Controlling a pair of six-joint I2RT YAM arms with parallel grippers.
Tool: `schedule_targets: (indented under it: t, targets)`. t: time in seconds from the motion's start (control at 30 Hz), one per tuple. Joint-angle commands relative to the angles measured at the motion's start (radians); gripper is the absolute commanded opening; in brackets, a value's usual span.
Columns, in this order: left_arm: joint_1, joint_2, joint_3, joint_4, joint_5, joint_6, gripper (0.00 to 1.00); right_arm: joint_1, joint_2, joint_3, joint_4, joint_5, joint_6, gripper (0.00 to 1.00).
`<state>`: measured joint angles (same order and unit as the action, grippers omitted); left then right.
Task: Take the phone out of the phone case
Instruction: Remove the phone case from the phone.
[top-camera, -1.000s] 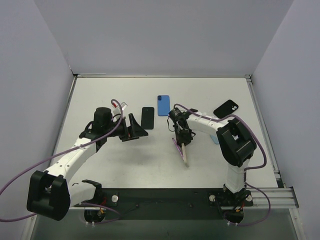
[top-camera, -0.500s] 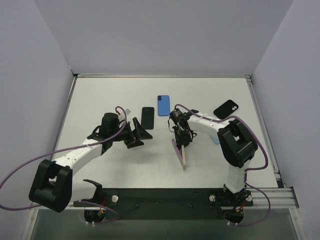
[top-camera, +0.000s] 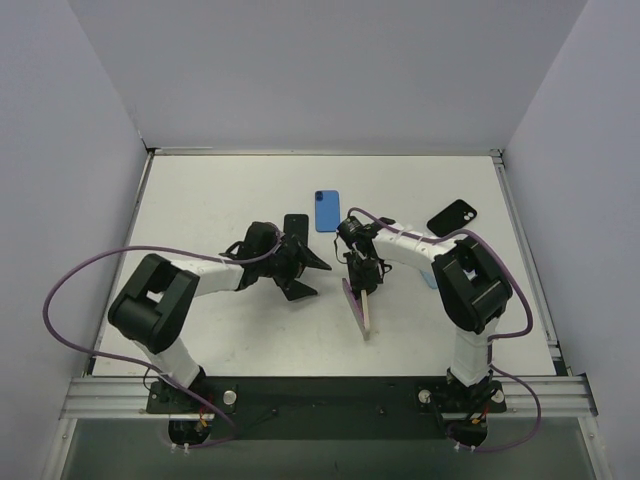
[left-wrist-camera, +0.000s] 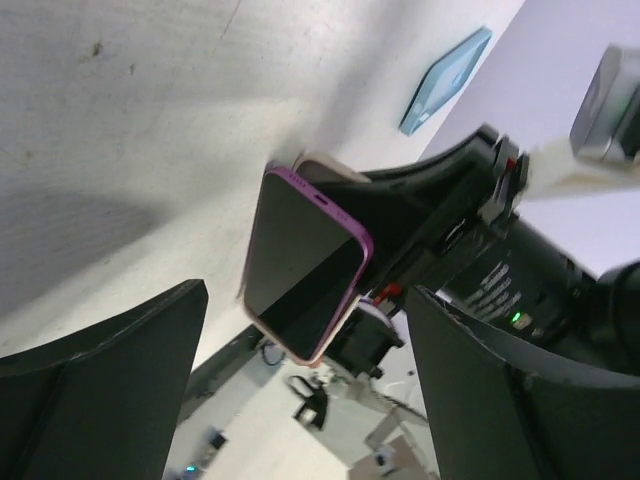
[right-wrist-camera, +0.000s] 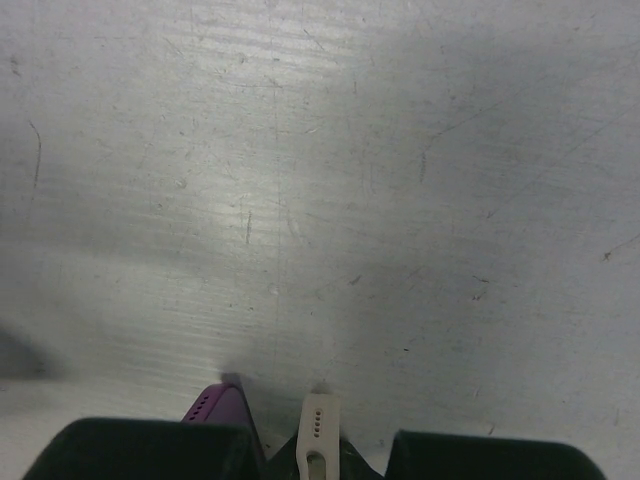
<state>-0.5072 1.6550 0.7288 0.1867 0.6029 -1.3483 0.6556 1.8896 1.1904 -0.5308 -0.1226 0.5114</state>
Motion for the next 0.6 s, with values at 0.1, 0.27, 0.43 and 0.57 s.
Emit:
schedule_targets:
  t: [0.1,0.27,0.43,0.57]
  targets:
    - [-0.045,0.104,0.337,-0.381,-0.044,-0.045,0.91,0.041,0.089,-0.060,-0.012,-0.057,0.009,0.00]
    - [-0.056,0.158,0.402,-0.510,-0.037,-0.045,0.87,0.044,0.089,-0.051,-0.020,-0.046,0.009,0.00]
    - [-0.056,0.172,0.396,-0.633,-0.068,-0.058,0.83,0.044,0.083,-0.057,-0.023,-0.032,0.013,0.00]
    - [-0.056,0.160,0.344,-0.600,-0.072,-0.100,0.83,0.044,0.083,-0.063,-0.023,-0.032,0.015,0.00]
